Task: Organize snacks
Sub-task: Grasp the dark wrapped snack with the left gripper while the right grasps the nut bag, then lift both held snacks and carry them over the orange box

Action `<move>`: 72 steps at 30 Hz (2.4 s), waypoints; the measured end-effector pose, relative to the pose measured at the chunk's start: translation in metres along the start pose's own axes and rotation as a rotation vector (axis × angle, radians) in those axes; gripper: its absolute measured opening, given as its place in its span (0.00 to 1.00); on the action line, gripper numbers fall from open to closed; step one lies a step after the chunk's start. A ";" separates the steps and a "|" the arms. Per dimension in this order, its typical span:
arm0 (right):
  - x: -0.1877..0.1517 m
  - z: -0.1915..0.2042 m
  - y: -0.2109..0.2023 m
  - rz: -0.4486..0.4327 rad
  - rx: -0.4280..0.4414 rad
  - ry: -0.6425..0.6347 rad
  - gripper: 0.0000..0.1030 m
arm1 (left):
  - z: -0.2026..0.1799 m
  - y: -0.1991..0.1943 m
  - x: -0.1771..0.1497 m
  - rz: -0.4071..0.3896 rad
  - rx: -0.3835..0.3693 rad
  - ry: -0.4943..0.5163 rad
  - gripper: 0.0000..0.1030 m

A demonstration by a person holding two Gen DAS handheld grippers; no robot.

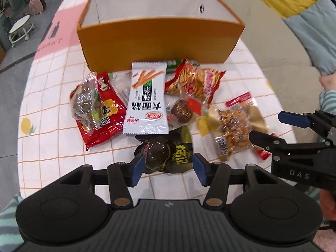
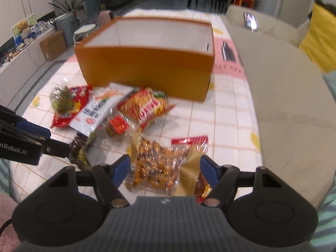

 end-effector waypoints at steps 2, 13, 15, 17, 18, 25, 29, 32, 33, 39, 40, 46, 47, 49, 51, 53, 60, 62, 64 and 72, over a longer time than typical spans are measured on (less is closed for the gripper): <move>0.000 -0.002 0.013 0.028 0.016 0.021 0.70 | 0.005 0.011 0.002 0.018 0.013 -0.012 0.60; 0.004 0.006 0.050 0.076 0.055 0.017 0.79 | 0.020 0.044 0.009 0.041 0.045 -0.039 0.67; 0.005 0.007 0.053 0.074 0.055 0.009 0.79 | 0.022 0.048 0.011 0.039 0.034 -0.046 0.69; 0.005 0.010 0.056 0.071 0.046 -0.007 0.80 | 0.022 0.050 0.012 0.040 0.022 -0.049 0.69; 0.004 0.012 0.057 0.072 0.042 -0.016 0.80 | 0.022 0.051 0.013 0.040 0.017 -0.051 0.69; 0.000 0.020 0.065 0.063 0.012 -0.067 0.81 | 0.017 0.063 0.013 0.062 -0.042 -0.075 0.58; -0.002 0.023 0.069 0.061 -0.001 -0.098 0.81 | 0.010 0.063 0.015 0.065 -0.058 -0.059 0.46; -0.003 0.029 0.075 0.062 -0.020 -0.139 0.82 | 0.003 0.063 0.015 0.069 -0.064 -0.049 0.44; -0.003 0.032 0.076 0.062 -0.033 -0.159 0.82 | 0.002 0.063 0.016 0.069 -0.061 -0.048 0.43; -0.006 0.034 0.076 0.042 -0.052 -0.196 0.73 | 0.000 0.064 0.020 0.084 -0.083 -0.064 0.41; -0.006 0.034 0.075 0.038 -0.059 -0.199 0.69 | 0.001 0.063 0.019 0.085 -0.086 -0.068 0.40; -0.007 0.041 0.067 0.019 -0.059 -0.232 0.56 | 0.011 0.050 0.017 0.073 -0.105 -0.080 0.40; -0.007 0.043 0.063 0.002 -0.068 -0.246 0.53 | 0.013 0.047 0.018 0.064 -0.105 -0.078 0.40; -0.006 0.047 0.054 -0.025 -0.075 -0.270 0.43 | 0.015 0.038 0.018 0.044 -0.104 -0.071 0.40; -0.006 0.049 0.048 -0.039 -0.075 -0.277 0.43 | 0.017 0.029 0.018 0.029 -0.106 -0.073 0.40; -0.005 0.050 0.042 -0.046 -0.071 -0.273 0.38 | 0.020 0.018 0.017 0.010 -0.106 -0.076 0.40; -0.001 0.043 0.013 -0.107 -0.084 -0.227 0.22 | 0.019 -0.019 0.014 -0.066 -0.123 -0.091 0.40; 0.000 0.042 0.005 -0.124 -0.088 -0.222 0.22 | 0.019 -0.029 0.013 -0.088 -0.121 -0.098 0.40; 0.001 0.041 -0.006 -0.148 -0.098 -0.215 0.22 | 0.021 -0.040 0.015 -0.119 -0.120 -0.106 0.40; 0.020 0.040 -0.047 -0.233 -0.072 -0.174 0.22 | 0.026 -0.080 0.031 -0.236 -0.075 -0.102 0.40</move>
Point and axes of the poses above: each gripper's, at about its wrist camera, not at the fingertips, and y roughly the way its jaws point, z to its left, x to its top, the point moved 4 cm from there along y, roughly the way its jaws point, and after that the axes turned 5 degrees about z, right-handed, at the moved point
